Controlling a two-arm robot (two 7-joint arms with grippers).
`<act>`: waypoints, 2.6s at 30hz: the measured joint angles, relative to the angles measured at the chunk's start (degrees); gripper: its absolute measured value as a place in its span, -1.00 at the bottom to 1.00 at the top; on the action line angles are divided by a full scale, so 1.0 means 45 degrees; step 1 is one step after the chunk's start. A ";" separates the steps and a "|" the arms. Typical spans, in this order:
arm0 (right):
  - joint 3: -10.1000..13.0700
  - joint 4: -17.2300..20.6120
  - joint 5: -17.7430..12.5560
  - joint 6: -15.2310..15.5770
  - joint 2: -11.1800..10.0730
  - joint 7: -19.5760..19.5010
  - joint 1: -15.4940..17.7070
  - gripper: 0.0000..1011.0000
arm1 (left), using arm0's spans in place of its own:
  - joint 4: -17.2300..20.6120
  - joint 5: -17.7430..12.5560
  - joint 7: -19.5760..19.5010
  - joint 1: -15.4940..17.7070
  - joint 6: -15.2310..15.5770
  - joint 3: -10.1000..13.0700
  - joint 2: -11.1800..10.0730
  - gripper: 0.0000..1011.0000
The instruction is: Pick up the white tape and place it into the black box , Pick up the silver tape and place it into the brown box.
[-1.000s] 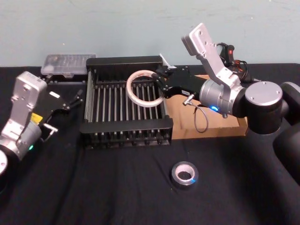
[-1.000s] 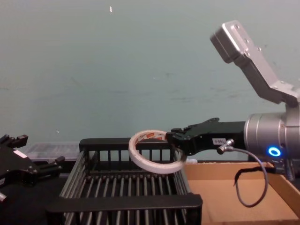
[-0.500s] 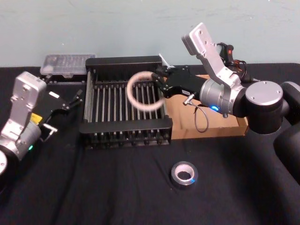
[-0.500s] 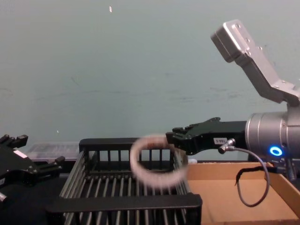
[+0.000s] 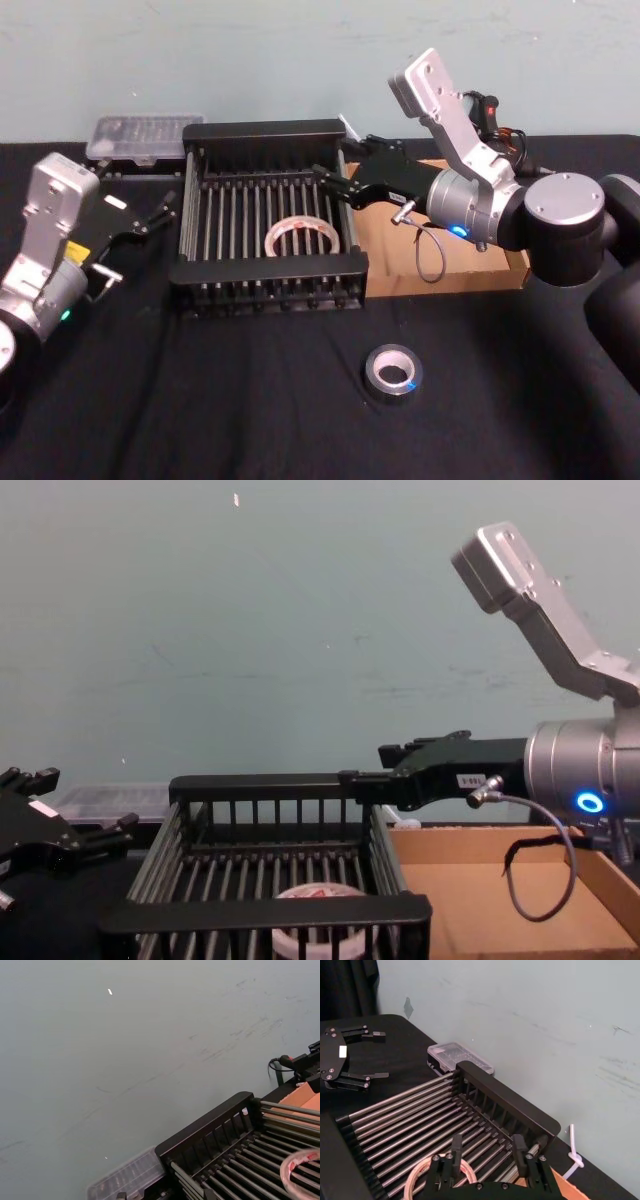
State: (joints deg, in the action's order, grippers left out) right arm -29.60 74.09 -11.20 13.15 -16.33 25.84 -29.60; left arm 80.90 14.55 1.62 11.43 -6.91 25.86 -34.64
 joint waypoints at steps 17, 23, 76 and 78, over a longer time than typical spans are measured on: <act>0.0001 0.0010 -0.0012 0.0015 -0.0009 0.0000 0.0009 0.98 | -0.0001 0.0000 0.0000 0.0001 0.0000 0.0001 0.0000 0.98; 0.0093 0.0156 -0.0022 0.0216 -0.0050 -0.0023 0.0063 0.98 | 0.0000 -0.0001 0.0000 0.0000 0.0000 0.0001 0.0000 0.98; 0.1530 0.6418 -0.3270 0.3164 -0.5246 0.0253 0.5522 0.98 | -0.0001 -0.0001 -0.0001 0.0000 0.0000 0.0000 0.0000 0.98; 0.1380 0.6372 -0.3303 0.3226 -0.5302 0.0283 0.5476 0.98 | -0.0001 -0.0001 0.0000 0.0000 0.0000 0.0000 0.0000 0.98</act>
State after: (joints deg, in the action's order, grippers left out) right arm -23.39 102.76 -26.07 27.67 -40.19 27.11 -4.96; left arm 80.90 14.55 1.62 11.43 -6.91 25.86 -34.65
